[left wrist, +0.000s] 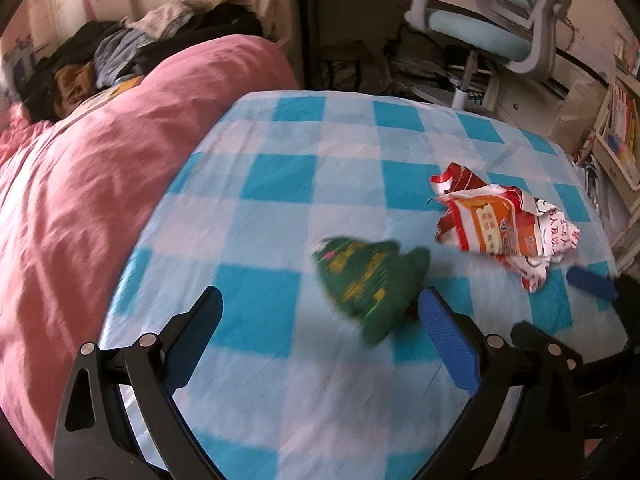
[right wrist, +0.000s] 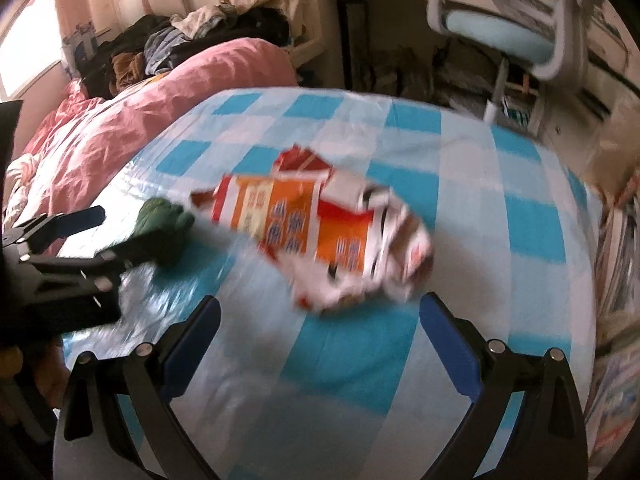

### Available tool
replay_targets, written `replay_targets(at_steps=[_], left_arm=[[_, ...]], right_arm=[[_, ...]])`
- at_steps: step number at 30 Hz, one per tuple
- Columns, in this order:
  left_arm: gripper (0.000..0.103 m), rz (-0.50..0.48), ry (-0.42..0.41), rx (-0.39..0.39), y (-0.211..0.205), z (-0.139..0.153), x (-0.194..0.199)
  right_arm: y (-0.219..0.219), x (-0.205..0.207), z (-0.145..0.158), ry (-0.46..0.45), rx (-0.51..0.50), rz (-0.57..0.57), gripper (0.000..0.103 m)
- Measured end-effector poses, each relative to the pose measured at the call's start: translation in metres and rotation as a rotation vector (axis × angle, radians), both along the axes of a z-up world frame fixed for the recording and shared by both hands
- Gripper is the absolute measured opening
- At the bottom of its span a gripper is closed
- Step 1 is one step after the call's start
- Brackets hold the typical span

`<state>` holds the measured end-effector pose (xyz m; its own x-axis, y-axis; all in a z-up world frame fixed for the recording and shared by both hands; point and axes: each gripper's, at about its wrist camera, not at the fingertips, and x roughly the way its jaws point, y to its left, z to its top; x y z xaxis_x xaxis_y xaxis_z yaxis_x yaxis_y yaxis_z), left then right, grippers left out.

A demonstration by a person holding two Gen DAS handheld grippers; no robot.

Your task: Collect trash

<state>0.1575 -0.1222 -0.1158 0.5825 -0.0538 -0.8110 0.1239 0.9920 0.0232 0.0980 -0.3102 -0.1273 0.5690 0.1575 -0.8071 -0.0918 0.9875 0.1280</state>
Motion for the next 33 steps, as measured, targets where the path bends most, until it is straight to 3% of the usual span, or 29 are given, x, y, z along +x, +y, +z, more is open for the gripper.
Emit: replay_targets(at_steps=[7, 12, 18, 23, 29, 33], left_arm=[[0.095, 0.064, 0.028, -0.083, 0.05, 0.029, -0.044], [0.095, 0.101, 0.028, -0.096, 0.08, 0.041, -0.072], [0.095, 0.15, 0.023, -0.203, 0.105, 0.055, -0.093], [0.095, 0.114, 0.007, -0.159, 0.1, 0.063, -0.097], [0.095, 0.054, 0.003, -0.182, 0.089, 0.071, -0.098], [0.095, 0.024, -0.028, -0.149, 0.084, 0.077, -0.106]], right_arm=[[0.016, -0.036, -0.003, 0.038, -0.01, -0.008, 0.095], [0.028, -0.031, -0.008, 0.022, -0.108, -0.003, 0.096], [0.024, -0.021, -0.01, 0.019, -0.098, 0.017, 0.097], [0.029, -0.023, -0.01, 0.016, -0.106, 0.014, 0.097], [0.031, -0.022, -0.01, 0.017, -0.106, 0.014, 0.097], [0.033, -0.022, -0.01, 0.017, -0.106, 0.015, 0.097]])
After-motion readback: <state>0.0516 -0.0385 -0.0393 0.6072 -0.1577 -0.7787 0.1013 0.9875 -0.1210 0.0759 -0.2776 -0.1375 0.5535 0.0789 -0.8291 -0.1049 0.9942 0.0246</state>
